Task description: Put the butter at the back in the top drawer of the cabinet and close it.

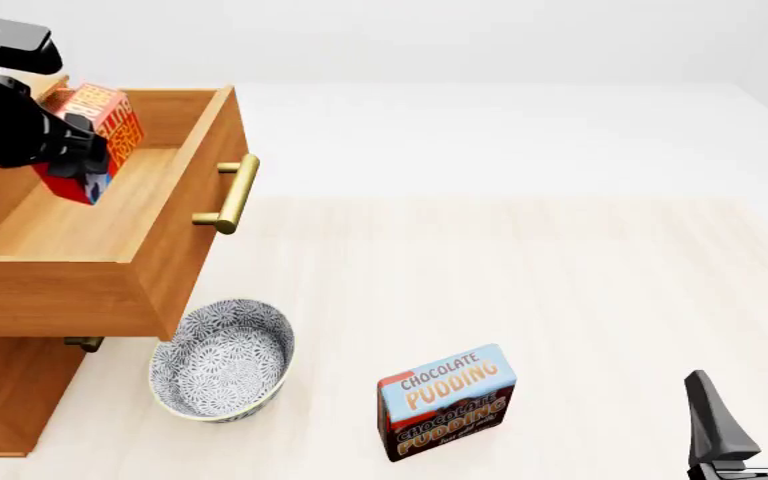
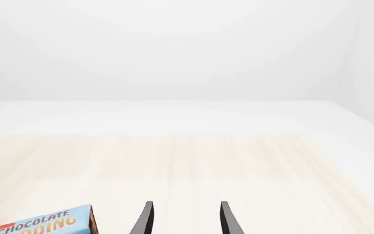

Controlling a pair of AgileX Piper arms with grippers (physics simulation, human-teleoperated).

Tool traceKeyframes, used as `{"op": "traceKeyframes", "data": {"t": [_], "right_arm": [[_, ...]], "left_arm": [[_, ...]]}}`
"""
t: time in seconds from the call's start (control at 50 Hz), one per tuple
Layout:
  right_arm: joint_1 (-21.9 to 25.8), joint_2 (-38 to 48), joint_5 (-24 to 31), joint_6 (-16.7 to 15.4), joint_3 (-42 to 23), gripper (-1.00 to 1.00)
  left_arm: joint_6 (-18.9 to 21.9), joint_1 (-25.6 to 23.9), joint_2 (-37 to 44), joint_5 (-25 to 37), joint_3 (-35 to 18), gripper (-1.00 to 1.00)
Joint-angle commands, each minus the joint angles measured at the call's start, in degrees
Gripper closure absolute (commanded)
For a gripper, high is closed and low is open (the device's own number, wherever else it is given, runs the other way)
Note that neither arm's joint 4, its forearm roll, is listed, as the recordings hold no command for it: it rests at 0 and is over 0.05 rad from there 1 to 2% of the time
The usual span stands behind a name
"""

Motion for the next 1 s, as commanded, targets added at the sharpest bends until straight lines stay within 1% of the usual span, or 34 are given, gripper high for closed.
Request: {"op": "traceKeyframes", "data": {"t": [0.02, 0.06, 0.22, 0.24, 0.48, 0.54, 0.6, 1.0], "right_arm": [[0.0, 0.0, 0.0, 0.0, 0.0, -1.0], [0.0, 0.0, 0.0, 0.0, 0.0, -1.0], [0.0, 0.0, 0.0, 0.0, 0.0, -1.0], [0.0, 0.0, 0.0, 0.0, 0.0, -1.0], [0.0, 0.0, 0.0, 0.0, 0.0, -1.0], [0.0, 0.0, 0.0, 0.0, 0.0, -1.0], [0.0, 0.0, 0.0, 0.0, 0.0, -1.0], [0.0, 0.0, 0.0, 0.0, 0.0, -1.0]], "left_arm": [[0.57, 0.44, 0.51, -1.35, -0.06, 1.0], [1.18, 1.23, 0.37, -2.13, 0.66, 1.0], [0.74, 1.27, 1.29, -2.57, 0.67, 1.0], [0.16, 0.46, 1.71, -2.77, 0.33, 1.0], [0.04, 1.21, 2.59, -4.04, 1.66, 1.0], [-0.28, 1.52, 3.26, -4.01, 1.0, 1.0], [-0.35, 1.84, 3.58, -4.4, 1.43, 1.0], [0.0, 2.79, 3.75, -5.44, 3.37, 1.0]]}}
